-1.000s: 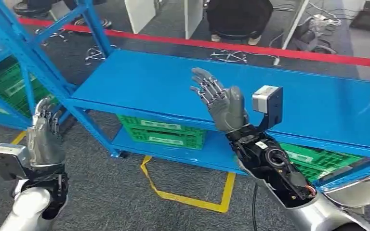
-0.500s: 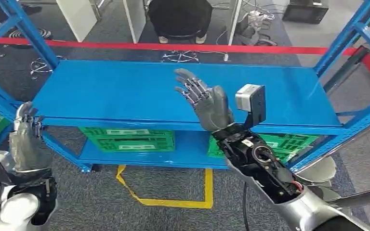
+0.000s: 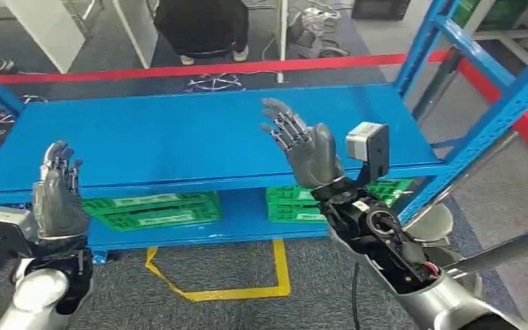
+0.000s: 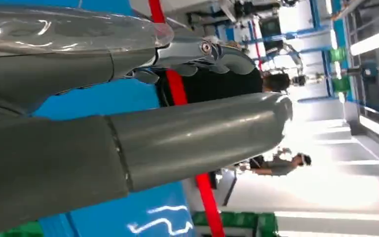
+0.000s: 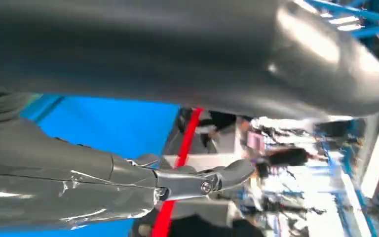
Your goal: Take the parts from the cabinet and place them on the table.
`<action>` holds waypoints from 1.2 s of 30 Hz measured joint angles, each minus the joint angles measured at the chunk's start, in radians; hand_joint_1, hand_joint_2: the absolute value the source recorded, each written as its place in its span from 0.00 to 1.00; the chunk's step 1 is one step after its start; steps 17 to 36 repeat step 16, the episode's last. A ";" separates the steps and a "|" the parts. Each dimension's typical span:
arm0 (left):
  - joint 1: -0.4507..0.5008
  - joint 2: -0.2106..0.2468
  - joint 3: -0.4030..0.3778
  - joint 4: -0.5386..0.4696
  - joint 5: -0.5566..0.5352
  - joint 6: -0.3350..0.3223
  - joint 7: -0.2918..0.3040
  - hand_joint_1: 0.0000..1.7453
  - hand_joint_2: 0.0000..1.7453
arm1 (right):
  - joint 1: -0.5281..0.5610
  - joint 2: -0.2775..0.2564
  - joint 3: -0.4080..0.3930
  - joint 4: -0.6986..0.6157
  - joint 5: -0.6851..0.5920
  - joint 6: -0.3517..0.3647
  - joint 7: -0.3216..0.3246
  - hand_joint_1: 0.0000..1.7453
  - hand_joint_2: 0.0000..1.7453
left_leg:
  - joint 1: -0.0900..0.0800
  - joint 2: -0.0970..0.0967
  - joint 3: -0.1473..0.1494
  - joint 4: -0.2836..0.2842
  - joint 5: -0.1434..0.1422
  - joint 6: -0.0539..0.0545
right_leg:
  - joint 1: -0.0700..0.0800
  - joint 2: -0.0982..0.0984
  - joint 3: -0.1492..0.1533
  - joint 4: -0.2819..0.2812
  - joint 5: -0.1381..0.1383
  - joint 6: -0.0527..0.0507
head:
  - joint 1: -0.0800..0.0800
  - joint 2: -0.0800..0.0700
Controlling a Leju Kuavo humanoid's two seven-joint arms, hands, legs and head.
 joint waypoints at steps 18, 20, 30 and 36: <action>-0.004 -0.002 0.001 -0.003 0.000 -0.004 -0.003 0.00 0.00 | -0.005 0.007 0.001 0.010 0.000 0.000 0.003 0.00 0.00 | 0.009 -0.075 0.003 -0.067 0.068 0.047 | 0.007 0.060 -0.057 0.091 -0.056 0.029 | -0.012 0.000; -0.004 -0.002 0.001 -0.003 0.000 -0.004 -0.003 0.00 0.00 | -0.005 0.007 0.001 0.010 0.000 0.000 0.003 0.00 0.00 | 0.009 -0.075 0.003 -0.067 0.068 0.047 | 0.007 0.060 -0.057 0.091 -0.056 0.029 | -0.012 0.000; -0.004 -0.002 0.001 -0.003 0.000 -0.004 -0.003 0.00 0.00 | -0.005 0.007 0.001 0.010 0.000 0.000 0.003 0.00 0.00 | 0.009 -0.075 0.003 -0.067 0.068 0.047 | 0.007 0.060 -0.057 0.091 -0.056 0.029 | -0.012 0.000; -0.004 -0.002 0.001 -0.003 0.000 -0.004 -0.003 0.00 0.00 | -0.005 0.007 0.001 0.010 0.000 0.000 0.003 0.00 0.00 | 0.009 -0.075 0.003 -0.067 0.068 0.047 | 0.007 0.060 -0.057 0.091 -0.056 0.029 | -0.012 0.000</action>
